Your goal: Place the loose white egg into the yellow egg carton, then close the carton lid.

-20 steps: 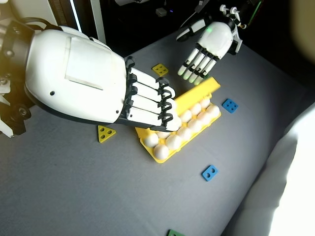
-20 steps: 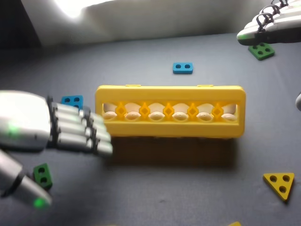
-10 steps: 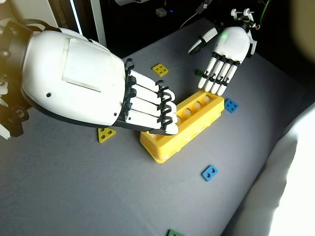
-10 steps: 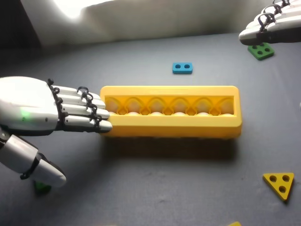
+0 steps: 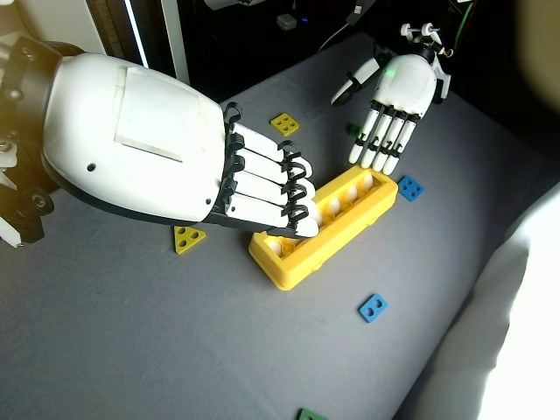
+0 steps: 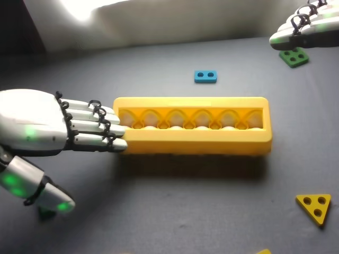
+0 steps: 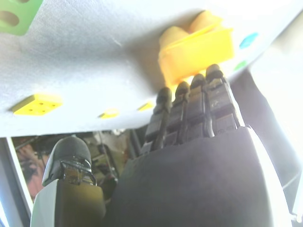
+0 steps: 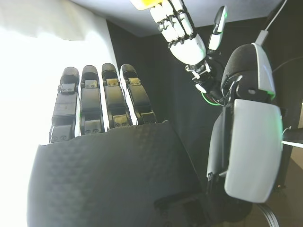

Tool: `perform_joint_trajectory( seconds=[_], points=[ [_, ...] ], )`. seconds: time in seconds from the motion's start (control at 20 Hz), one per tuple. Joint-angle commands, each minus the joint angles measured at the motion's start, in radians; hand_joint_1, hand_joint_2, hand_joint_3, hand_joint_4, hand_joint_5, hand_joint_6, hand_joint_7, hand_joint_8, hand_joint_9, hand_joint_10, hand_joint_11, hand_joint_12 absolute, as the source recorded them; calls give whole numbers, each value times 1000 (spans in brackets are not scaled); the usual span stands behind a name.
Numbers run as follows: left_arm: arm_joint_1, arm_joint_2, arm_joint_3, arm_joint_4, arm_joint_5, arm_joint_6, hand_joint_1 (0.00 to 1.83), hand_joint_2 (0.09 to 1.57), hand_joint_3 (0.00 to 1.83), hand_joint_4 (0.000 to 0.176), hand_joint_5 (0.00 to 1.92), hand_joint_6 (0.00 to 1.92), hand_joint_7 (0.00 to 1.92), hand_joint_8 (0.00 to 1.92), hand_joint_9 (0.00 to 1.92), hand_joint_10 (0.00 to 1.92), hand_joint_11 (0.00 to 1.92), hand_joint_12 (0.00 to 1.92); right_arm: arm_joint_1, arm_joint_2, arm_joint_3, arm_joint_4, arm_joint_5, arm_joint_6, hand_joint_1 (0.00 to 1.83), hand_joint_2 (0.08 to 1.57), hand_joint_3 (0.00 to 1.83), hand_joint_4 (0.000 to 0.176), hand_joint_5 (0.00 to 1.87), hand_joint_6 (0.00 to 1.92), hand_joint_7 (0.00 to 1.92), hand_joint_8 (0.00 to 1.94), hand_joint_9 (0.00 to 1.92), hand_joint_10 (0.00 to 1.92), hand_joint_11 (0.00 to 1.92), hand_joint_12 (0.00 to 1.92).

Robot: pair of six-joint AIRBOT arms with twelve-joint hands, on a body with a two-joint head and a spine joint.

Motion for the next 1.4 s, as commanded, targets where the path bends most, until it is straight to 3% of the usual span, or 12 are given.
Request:
perform_joint_trajectory(
  seconds=[0.0,0.25,0.6,0.8,1.1,1.35],
  points=[
    [-7,28,-1,-34,-68,0,0,1117,0,0,0,0,0,0,0,0,0,0,20,13,3,52,59,7,297,963,11,0,18,5,13,4,16,5,2,1],
    [-30,114,-4,-36,-150,39,0,1112,0,0,0,0,0,0,0,0,0,0,20,14,3,52,59,7,303,976,11,0,32,12,25,9,28,8,18,8],
    [-68,255,0,-39,-348,35,0,1119,1,0,0,0,0,0,0,0,0,0,20,16,2,52,59,7,335,980,4,0,36,3,28,1,33,1,8,7],
    [-64,270,7,-39,-350,-49,0,1123,3,0,0,0,0,0,0,0,0,0,19,17,2,52,59,7,330,1005,11,0,18,0,20,0,26,1,12,12],
    [-62,268,-24,-43,-322,-26,0,1110,0,0,0,0,0,0,0,0,0,0,18,18,2,52,59,10,360,995,1,0,25,4,23,4,32,5,13,19],
    [-62,268,-59,-39,-321,-49,0,1112,0,0,0,0,0,0,0,0,0,0,19,18,0,52,59,11,277,1012,7,0,9,0,9,0,20,0,4,24]
  ],
)
